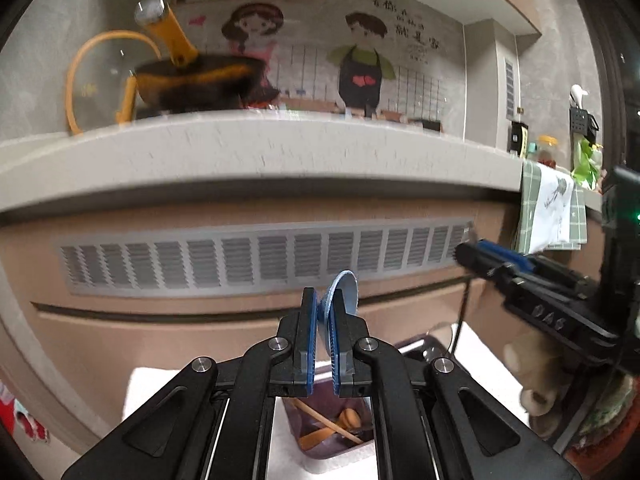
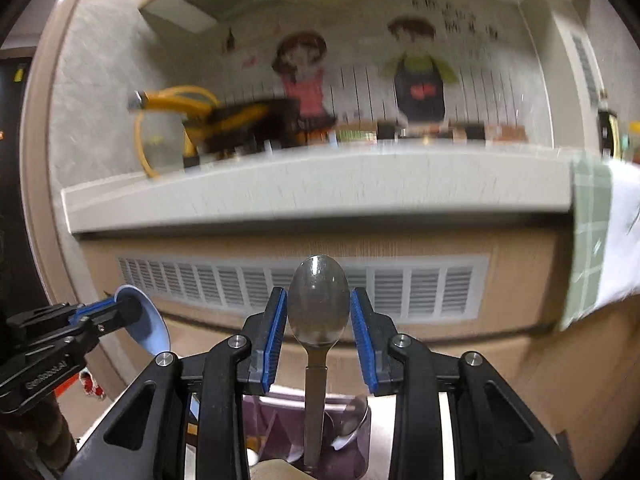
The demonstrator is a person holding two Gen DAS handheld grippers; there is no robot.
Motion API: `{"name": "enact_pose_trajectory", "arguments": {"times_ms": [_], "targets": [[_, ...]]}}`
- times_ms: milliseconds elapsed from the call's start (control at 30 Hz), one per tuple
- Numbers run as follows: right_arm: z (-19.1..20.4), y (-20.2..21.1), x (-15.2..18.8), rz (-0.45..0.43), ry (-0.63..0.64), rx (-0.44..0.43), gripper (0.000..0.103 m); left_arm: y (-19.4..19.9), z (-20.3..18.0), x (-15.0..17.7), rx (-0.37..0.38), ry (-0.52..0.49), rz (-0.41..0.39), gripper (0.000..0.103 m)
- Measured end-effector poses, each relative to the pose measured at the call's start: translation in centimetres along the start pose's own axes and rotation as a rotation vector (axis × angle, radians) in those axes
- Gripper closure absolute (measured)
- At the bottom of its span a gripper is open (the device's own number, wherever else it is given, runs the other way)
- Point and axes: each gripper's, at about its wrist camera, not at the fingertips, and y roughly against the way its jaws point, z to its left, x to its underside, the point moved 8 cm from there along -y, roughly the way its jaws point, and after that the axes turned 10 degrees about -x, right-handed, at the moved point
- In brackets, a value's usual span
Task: Organize utensils
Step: 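Open both tools above the purple holder to drop the spoons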
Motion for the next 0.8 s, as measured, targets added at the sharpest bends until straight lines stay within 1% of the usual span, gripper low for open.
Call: {"name": "enact_pose_trajectory", "arguments": {"times_ms": [67,167,233,300,333,367,400,433,467,500,567,633,733,800], "targets": [[-0.6,-1.5,1.6,0.032,-0.017,0.002,0.073,-1.1,-0.4,1.1,0.009,-0.005,0.023,0.097],[-1.1,-3.0,4.2,0.100,-0.060,-0.021,0.073,-2.3,-1.0,3.1,0.037,-0.005,0.059,0.097],[-1.2,-3.7,6.4,0.148,-0.071,-0.022,0.073,-3.0,-1.6,4.6,0.057,-0.006,0.089,0.095],[-1.2,-4.0,8.0,0.189,-0.067,-0.021,0.073,-3.8,-2.5,6.1,0.097,-0.015,0.134,0.094],[-1.1,-4.3,9.1,0.230,-0.063,-0.020,0.073,-4.1,-2.8,6.6,0.108,-0.021,0.149,0.089],[-1.0,-4.4,9.6,0.257,-0.062,-0.028,0.073,-4.2,-3.1,7.0,0.112,-0.026,0.155,0.078],[-0.8,-4.5,10.3,0.298,-0.066,-0.053,0.073,-3.9,-3.2,7.1,0.115,-0.025,0.149,0.073],[-0.6,-4.4,10.7,0.319,-0.070,-0.069,0.073,-3.5,-3.2,7.0,0.117,-0.017,0.140,0.063],[-0.5,-4.1,10.8,0.321,-0.070,-0.071,0.073,-3.0,-3.1,6.9,0.119,-0.006,0.132,0.060],[-0.5,-3.6,10.7,0.313,-0.065,-0.059,0.073,-2.0,-2.7,6.6,0.116,0.016,0.114,0.060],[-0.5,-1.9,10.3,0.274,-0.047,-0.027,0.073,-0.2,-2.1,6.3,0.100,0.043,0.095,0.060],[-0.3,0.5,9.9,0.230,-0.052,-0.015,0.073,2.5,-1.4,6.7,0.067,0.065,0.084,0.060],[0.9,5.0,10.1,0.162,-0.075,-0.039,0.072,6.2,-1.2,8.6,0.003,0.057,0.083,0.060],[2.5,8.2,10.7,0.110,-0.065,-0.075,0.071,8.4,-1.0,10.3,-0.034,0.060,0.094,0.060]]}}
